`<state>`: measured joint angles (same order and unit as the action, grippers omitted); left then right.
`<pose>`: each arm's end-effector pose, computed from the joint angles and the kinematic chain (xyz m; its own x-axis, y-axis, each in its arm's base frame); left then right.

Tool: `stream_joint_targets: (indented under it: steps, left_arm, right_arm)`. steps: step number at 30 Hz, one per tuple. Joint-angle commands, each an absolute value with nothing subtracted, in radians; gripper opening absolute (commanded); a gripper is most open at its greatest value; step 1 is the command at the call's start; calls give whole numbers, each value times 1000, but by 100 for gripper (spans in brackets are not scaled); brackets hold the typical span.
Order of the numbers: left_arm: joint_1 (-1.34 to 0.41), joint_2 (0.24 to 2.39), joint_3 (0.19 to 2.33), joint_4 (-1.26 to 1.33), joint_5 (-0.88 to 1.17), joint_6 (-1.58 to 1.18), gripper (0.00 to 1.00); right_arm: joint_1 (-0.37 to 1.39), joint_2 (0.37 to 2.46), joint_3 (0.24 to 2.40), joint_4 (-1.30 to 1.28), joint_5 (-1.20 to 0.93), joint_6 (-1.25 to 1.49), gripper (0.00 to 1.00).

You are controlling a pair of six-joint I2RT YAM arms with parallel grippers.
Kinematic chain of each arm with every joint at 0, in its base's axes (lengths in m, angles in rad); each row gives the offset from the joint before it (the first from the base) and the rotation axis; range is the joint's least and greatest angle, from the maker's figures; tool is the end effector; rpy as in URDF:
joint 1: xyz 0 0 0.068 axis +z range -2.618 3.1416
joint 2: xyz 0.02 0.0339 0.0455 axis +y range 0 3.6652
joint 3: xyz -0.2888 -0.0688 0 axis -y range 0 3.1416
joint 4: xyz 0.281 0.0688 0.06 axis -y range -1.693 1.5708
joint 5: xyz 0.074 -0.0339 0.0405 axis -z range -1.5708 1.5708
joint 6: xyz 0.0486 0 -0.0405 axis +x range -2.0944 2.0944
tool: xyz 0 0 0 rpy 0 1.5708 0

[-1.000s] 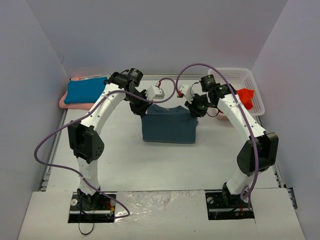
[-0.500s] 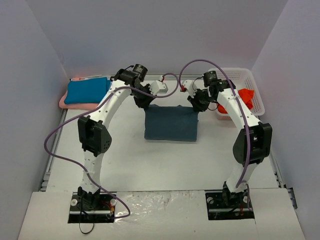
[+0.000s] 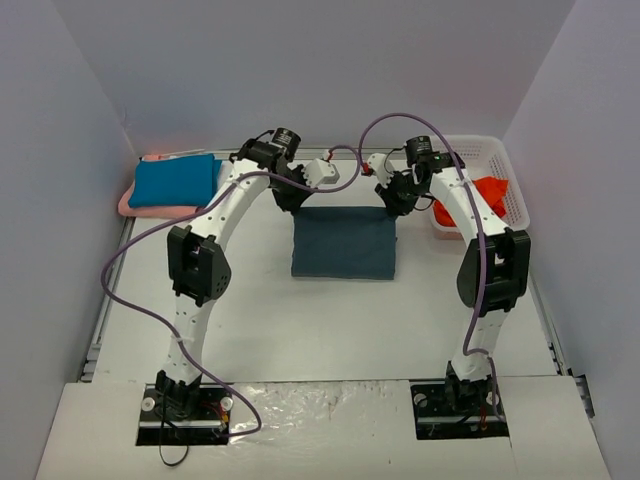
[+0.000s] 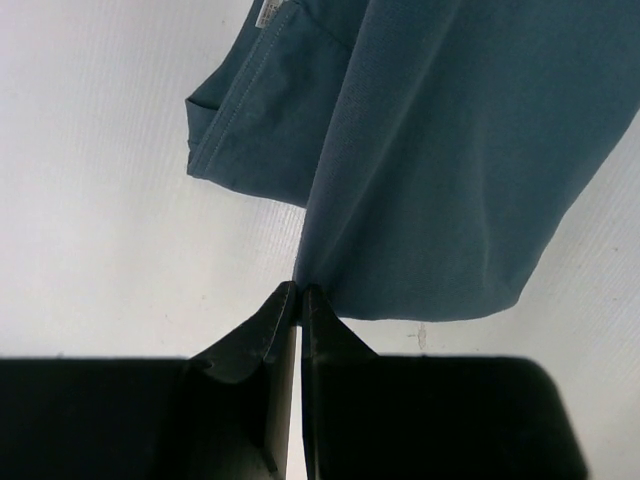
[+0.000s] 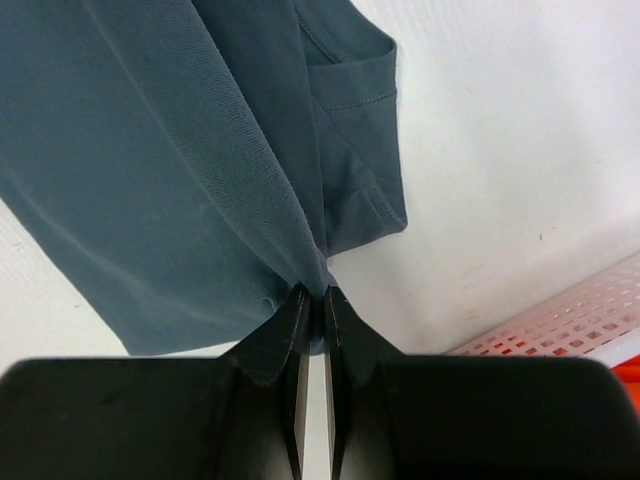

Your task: Fold and stack the t-shirts

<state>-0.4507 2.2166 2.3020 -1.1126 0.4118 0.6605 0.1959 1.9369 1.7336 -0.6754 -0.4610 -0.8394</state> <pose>0.4686 -0.2484 0.3264 -0.2491 0.7452 -0.6186 0.9350 0.3515 0.0468 0.4722 0.1157 0.2947 -0.1674 -0.7128 -0.6811 -0.8645 0.4383 -0.2462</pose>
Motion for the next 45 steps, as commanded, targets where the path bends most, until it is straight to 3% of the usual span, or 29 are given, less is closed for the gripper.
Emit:
stream_joint_targets:
  steps: [1,45]
  left_arm:
    - [-440,2215,2347,-1108,357,657,2]
    - [-436,2531,2473,-900,78,598,3]
  right_arm:
    - [176,1965,1793,-692,-439,-850,0]
    - [146,2433,2126,-598,-407,-778,0]
